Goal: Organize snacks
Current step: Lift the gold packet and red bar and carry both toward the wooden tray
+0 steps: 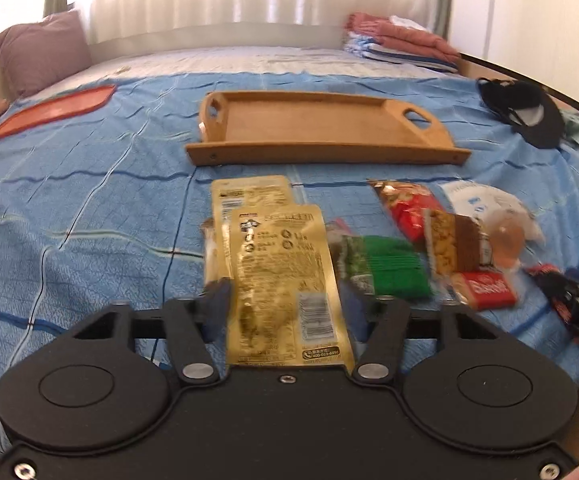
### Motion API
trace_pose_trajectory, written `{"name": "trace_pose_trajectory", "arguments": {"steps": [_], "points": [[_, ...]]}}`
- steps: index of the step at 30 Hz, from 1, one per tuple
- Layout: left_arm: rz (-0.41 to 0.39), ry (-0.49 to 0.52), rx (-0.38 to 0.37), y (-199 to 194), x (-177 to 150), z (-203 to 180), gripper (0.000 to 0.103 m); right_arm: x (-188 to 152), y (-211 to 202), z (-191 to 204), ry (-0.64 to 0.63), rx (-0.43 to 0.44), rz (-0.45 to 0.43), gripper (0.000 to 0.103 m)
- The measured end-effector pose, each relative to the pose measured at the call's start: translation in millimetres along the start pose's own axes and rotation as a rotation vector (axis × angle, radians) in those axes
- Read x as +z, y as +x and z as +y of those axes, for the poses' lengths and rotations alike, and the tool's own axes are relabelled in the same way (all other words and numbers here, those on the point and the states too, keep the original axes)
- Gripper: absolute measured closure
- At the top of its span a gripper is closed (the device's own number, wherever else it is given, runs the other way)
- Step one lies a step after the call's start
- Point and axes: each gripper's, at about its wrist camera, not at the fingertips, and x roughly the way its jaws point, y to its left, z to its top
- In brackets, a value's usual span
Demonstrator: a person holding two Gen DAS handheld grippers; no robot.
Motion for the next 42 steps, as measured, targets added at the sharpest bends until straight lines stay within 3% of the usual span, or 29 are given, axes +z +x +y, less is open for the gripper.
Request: {"name": "trace_pose_trajectory", "arguments": {"steps": [2, 5, 13, 16, 17, 18, 21, 25, 26, 27, 34, 42], "points": [[-0.008, -0.004, -0.012, -7.9, 1.2, -0.7, 0.058, 1.0, -2.6, -0.8, 0.006, 0.002, -0.005, 0.073], [-0.021, -0.007, -0.025, -15.7, 4.8, 1.7, 0.058, 5.8, -7.6, -3.2, 0.025, 0.011, -0.026, 0.083], [-0.022, -0.009, -0.003, -18.5, 4.0, 3.3, 0.058, 11.2, -6.3, -2.4, 0.032, 0.019, -0.028, 0.083], [-0.024, 0.000, 0.001, -19.6, 2.2, 2.2, 0.058, 5.8, -3.4, -2.2, 0.030, 0.009, 0.000, 0.075], [-0.026, 0.003, 0.003, -19.9, 1.9, 1.7, 0.058, 4.3, -2.3, -2.1, 0.027, 0.004, 0.006, 0.062], [-0.028, 0.004, 0.004, -20.4, 1.8, 1.7, 0.058, 3.2, -1.6, -1.7, 0.019, 0.001, 0.007, 0.058], [-0.033, 0.003, 0.003, -21.9, 1.9, 1.1, 0.058, 1.4, 3.5, 0.3, -0.003, -0.004, 0.043, 0.054], [-0.046, 0.005, 0.008, -24.6, 3.1, 1.4, 0.058, -2.8, 4.9, -1.4, 0.002, -0.002, 0.056, 0.055], [-0.047, 0.004, 0.007, -25.3, 3.5, 1.3, 0.058, -2.7, 3.8, -1.1, -0.001, 0.000, 0.054, 0.070], [-0.049, 0.001, 0.006, -25.9, 4.0, 1.8, 0.058, -2.3, 2.4, -1.5, 0.005, 0.007, 0.050, 0.073], [-0.078, -0.018, -0.023, -32.6, 21.5, 8.8, 0.059, 11.5, -14.3, -5.2, 0.037, 0.046, -0.010, 0.074], [-0.131, -0.012, -0.072, -26.1, 94.1, 21.6, 0.059, 80.2, -3.4, -23.7, 0.133, 0.182, -0.063, 0.074]]}}
